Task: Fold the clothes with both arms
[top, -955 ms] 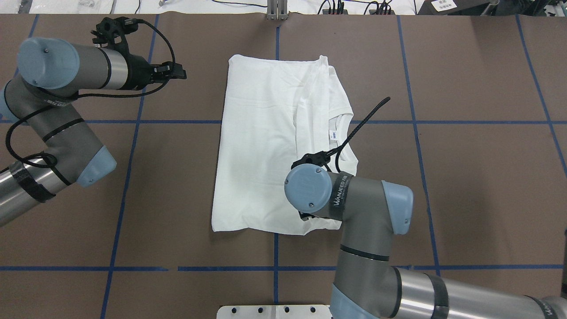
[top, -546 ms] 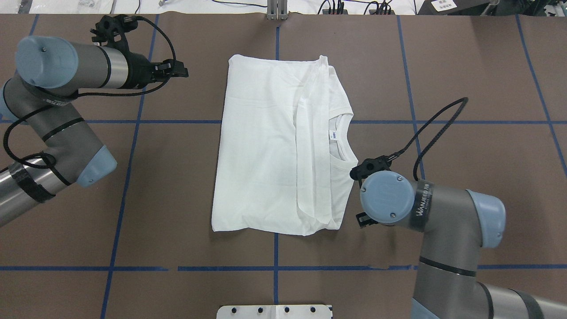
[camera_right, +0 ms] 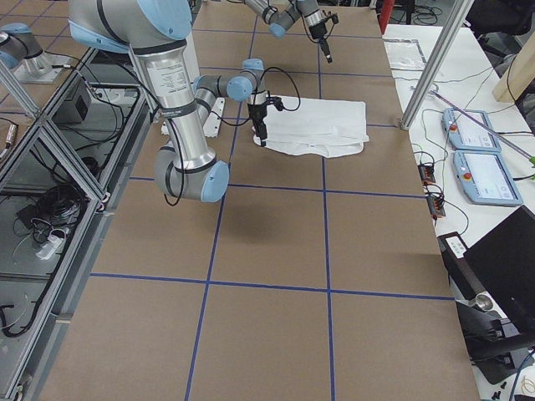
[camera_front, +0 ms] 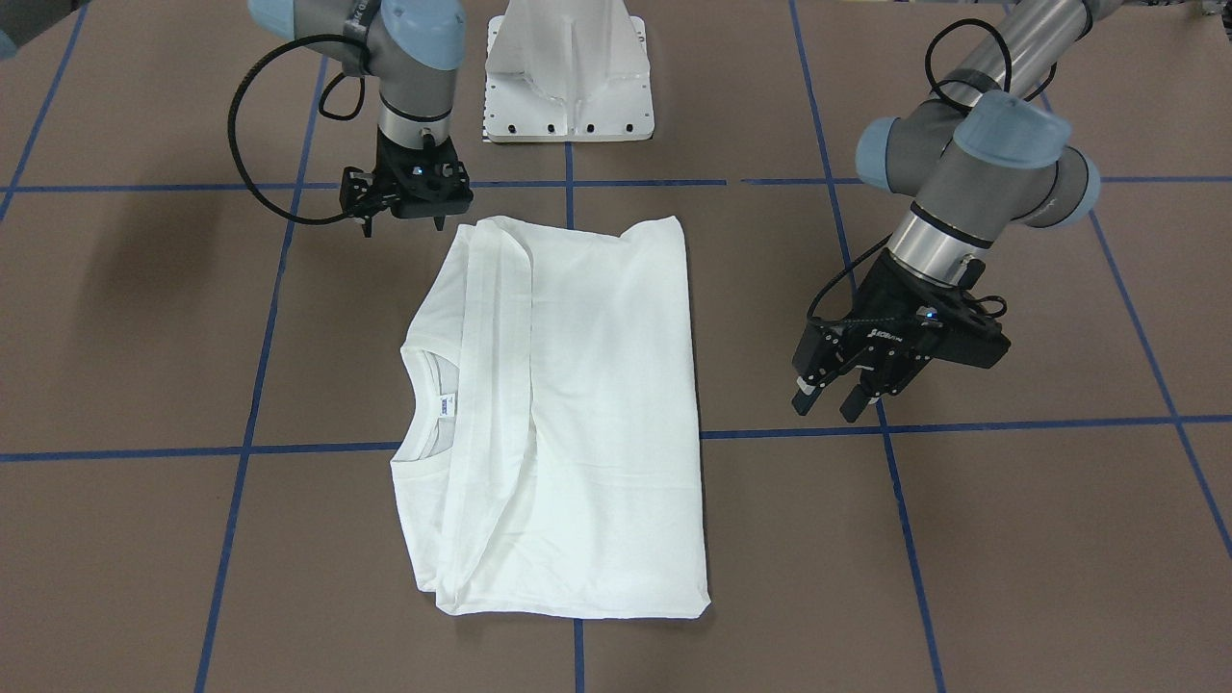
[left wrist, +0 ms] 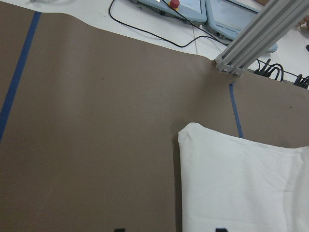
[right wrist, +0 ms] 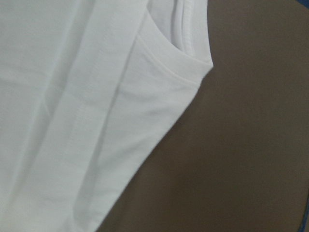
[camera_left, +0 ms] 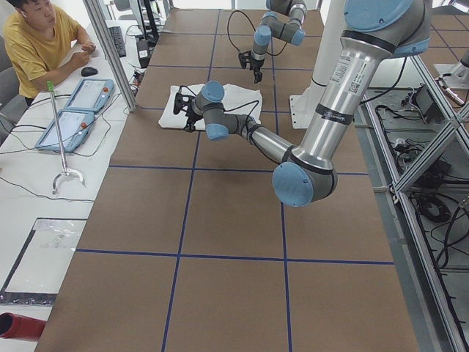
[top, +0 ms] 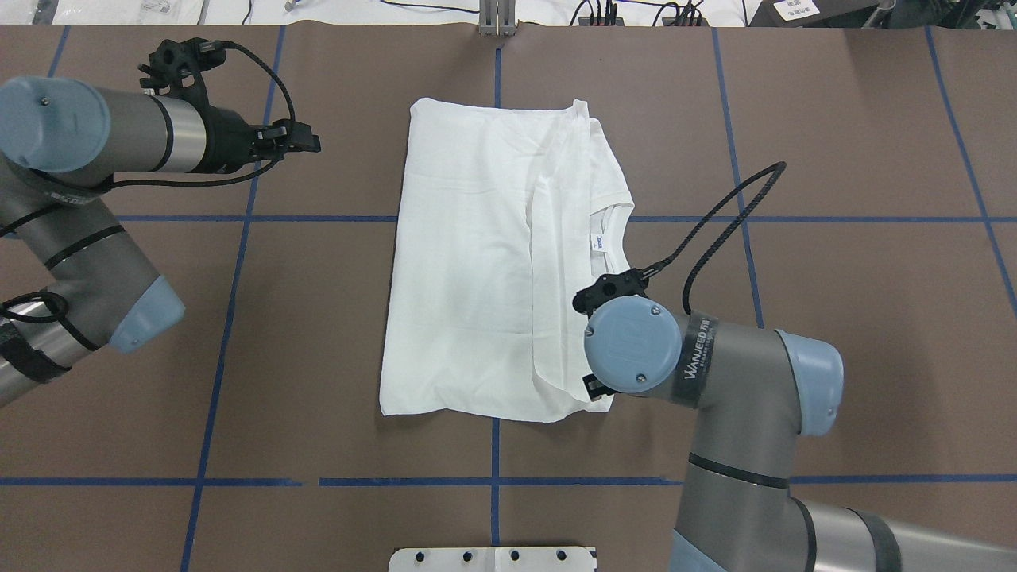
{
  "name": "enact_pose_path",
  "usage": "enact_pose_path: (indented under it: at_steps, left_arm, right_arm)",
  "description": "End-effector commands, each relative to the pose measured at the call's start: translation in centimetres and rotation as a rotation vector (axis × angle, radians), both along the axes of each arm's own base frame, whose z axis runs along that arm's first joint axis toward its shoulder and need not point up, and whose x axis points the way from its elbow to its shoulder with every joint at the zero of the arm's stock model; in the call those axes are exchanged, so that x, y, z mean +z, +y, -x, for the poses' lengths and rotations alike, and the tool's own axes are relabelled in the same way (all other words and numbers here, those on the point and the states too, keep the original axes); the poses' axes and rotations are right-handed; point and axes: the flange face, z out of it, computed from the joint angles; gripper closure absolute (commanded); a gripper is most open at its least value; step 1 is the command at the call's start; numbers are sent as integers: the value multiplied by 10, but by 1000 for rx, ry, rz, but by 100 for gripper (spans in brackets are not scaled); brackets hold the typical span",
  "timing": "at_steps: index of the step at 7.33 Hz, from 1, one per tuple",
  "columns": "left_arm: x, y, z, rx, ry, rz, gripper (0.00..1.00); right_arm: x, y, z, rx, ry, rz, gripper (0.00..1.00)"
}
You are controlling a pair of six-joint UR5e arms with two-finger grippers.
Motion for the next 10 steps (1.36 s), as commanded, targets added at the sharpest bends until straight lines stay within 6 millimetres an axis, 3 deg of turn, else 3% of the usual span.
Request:
enact_pose_path:
  at_steps: [1,2,3,4,5,7,10]
  left_arm:
    - [6,19,13,36,9,6,32]
    - [6,19,13,35,11,8,32]
    - [6,19,13,34,11,9,32]
    - [6,19,13,34,11,9,32]
    - [6,19,13,35,12,11,32]
    - [8,19,11,37,10,13,32]
    - [7,20,10,36,13,13,32]
  right_arm:
    - [-44,-14,24,36,-63,-35,0]
    - [-50,-23,49,48,-148,-57,2]
    - [-55,-28,67,44,-157,-68,18]
    - [-61,-22,68,35,-169,-73,38]
    - [-59,-19,68,34,-172,-70,48]
    - [-48,3,74,-1,-165,-63,52]
    - [-42,15,77,-24,-164,-52,52]
